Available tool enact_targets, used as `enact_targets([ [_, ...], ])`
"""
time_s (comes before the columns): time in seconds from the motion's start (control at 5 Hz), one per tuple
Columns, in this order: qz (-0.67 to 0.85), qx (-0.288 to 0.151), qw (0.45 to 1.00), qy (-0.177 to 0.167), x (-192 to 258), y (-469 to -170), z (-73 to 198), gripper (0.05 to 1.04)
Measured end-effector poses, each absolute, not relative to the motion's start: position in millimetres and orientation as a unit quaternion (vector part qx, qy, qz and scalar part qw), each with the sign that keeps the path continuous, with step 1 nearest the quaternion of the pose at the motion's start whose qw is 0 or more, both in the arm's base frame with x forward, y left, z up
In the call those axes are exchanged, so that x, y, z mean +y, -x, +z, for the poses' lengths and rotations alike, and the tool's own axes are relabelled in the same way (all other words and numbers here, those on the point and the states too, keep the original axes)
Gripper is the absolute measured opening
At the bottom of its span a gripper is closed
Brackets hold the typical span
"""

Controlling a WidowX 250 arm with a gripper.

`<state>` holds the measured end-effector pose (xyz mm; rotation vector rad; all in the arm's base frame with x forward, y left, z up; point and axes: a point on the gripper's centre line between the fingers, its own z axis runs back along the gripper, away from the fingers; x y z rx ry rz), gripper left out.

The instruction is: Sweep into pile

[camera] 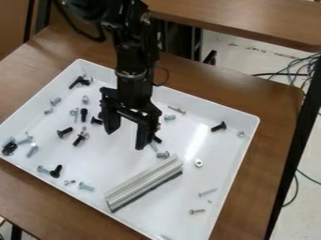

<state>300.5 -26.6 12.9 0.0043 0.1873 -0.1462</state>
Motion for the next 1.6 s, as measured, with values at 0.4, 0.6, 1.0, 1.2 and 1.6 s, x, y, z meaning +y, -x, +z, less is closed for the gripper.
enact_targets([
  [0.4,-0.080,0.115,0.990,-0.008,-31.3,-287.4,-0.9,0.999],
  [0.6,-0.107,0.109,0.988,-0.012,-48.5,-285.8,0.6,0.999],
  [1.0,-0.164,0.094,0.982,-0.003,-73.7,-283.8,-8.4,0.999],
  [1.2,-0.181,0.108,0.978,0.002,-75.6,-280.2,-23.8,0.999],
  [1.6,-0.186,0.110,0.976,-0.004,-72.3,-280.9,-42.6,0.964],
])
